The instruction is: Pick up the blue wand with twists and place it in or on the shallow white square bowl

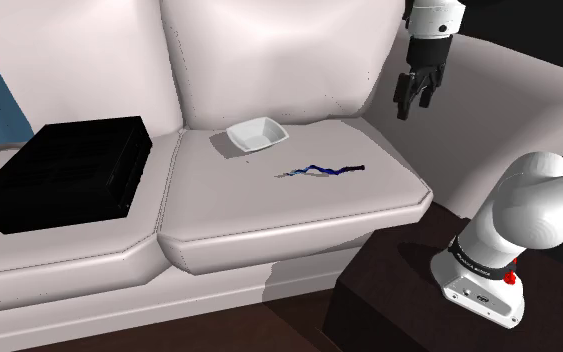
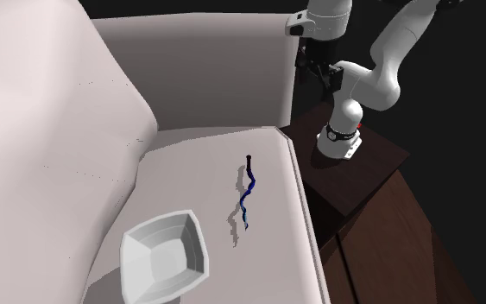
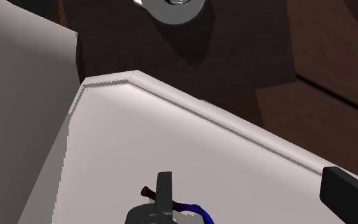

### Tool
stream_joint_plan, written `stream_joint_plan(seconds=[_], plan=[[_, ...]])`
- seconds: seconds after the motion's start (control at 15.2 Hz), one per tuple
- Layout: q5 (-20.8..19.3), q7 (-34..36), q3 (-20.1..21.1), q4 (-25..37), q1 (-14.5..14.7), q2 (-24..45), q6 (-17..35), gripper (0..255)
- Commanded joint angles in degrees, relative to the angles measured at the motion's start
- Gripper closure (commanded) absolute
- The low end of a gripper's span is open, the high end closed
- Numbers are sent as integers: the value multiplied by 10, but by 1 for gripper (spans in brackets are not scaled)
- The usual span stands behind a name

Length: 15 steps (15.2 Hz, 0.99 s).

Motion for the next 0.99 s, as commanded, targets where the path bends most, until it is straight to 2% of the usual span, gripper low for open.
stream_joint_plan(seconds=[0.0,0.46,0.92], plan=[[0,0,0,0,0,0,0,0],[-27,-89,-33,-91,19,46,175,0],[-42,-175,-68,-137,41,148,362,0]])
